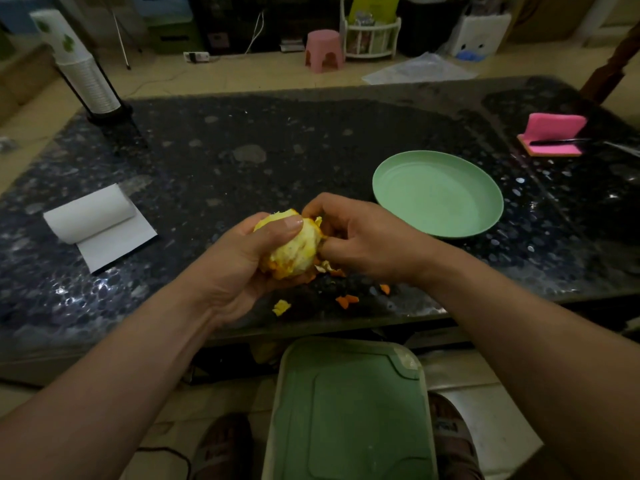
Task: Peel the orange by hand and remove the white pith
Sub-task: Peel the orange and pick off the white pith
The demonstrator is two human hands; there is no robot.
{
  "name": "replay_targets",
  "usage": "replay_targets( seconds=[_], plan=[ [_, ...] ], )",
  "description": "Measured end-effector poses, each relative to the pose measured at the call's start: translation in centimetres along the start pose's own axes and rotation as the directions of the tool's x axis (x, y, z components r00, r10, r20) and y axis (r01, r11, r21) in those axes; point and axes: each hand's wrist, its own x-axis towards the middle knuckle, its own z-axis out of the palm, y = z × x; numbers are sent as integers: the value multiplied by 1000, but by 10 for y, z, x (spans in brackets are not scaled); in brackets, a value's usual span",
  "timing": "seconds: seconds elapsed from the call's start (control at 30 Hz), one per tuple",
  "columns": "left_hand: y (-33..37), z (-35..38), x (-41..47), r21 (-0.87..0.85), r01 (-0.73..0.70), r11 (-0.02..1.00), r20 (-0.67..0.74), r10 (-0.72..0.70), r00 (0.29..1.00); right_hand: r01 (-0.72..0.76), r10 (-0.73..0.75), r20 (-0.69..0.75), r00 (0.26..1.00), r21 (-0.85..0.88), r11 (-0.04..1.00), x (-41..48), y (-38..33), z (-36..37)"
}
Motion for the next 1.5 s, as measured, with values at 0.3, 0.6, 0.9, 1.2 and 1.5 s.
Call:
replay_targets(
  seconds=[0.3, 0.6, 0.9, 1.2, 1.5],
  plan=[
    [1, -15, 3, 31, 60, 998, 100, -63, 993, -17, 15, 109, 994, 19, 1000, 6, 2, -8],
    [1, -27, -2, -41, 192, 980, 122, -186, 975, -148, 123, 162, 979, 152, 977, 14, 22, -14],
    [6, -17, 0, 24, 152, 988, 4, -152, 988, -62, 61, 30, 998, 30, 998, 6, 8, 2],
    [9, -11, -4, 105, 60, 993, 112, -72, 991, -41, 40, -5, 999, -14, 999, -3, -3, 2],
    [2, -2, -2, 100, -13, 995, 104, 2, 995, 41, -48, -146, 988, -51, 998, -8, 2, 8]
  ],
)
